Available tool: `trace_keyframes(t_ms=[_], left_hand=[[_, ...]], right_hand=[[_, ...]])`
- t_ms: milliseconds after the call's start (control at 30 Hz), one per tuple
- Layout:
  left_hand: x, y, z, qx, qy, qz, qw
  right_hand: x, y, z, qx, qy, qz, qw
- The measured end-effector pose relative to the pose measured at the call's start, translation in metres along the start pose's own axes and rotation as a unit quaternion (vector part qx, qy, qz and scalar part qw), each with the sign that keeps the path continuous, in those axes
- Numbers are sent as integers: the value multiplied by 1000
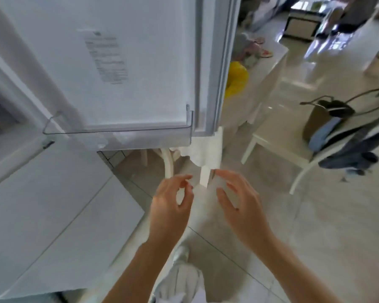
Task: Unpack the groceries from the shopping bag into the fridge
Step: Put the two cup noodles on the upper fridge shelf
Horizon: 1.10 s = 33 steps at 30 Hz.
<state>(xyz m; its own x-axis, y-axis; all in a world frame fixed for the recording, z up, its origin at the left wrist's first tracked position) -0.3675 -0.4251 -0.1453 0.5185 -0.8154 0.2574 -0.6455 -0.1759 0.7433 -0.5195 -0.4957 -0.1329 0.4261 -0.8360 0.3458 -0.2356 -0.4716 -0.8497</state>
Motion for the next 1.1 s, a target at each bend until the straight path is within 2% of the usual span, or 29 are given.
trace_keyframes(t_ms=[67, 333, 533, 700, 867, 967, 1100], left_hand=[[-3, 5, 36, 9, -54, -1, 999], [39, 30, 140, 25, -180, 46, 982], [101, 51, 205, 33, -232, 69, 970], [147, 63, 253, 32, -239, 84, 967], [184, 78, 299, 24, -235, 64, 970], [205, 87, 328, 22, -227, 45, 973], [232, 99, 362, 28, -188, -7, 982]], right_hand=[[-14, 31, -25, -23, 24, 43, 999], [-15, 109, -88, -67, 85, 146, 983], [22, 165, -123, -74, 105, 204, 971], [66, 205, -150, -69, 115, 225, 965], [114, 240, -183, -76, 109, 220, 966], [146, 264, -206, -77, 84, 206, 972], [193, 294, -234, -94, 14, 175, 980]])
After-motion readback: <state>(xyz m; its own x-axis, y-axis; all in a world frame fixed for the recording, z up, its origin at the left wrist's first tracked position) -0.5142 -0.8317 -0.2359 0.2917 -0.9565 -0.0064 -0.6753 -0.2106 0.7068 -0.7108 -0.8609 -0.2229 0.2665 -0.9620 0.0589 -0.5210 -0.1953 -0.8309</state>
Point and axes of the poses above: each hand's wrist, its own x-axis towards the middle knuckle, its own z-axis out of the palm, y = z × x, the point moved 7 cm from there along x, towards the middle knuckle, and after that the axes turned 5 degrees about x, right-handed, at the moved point
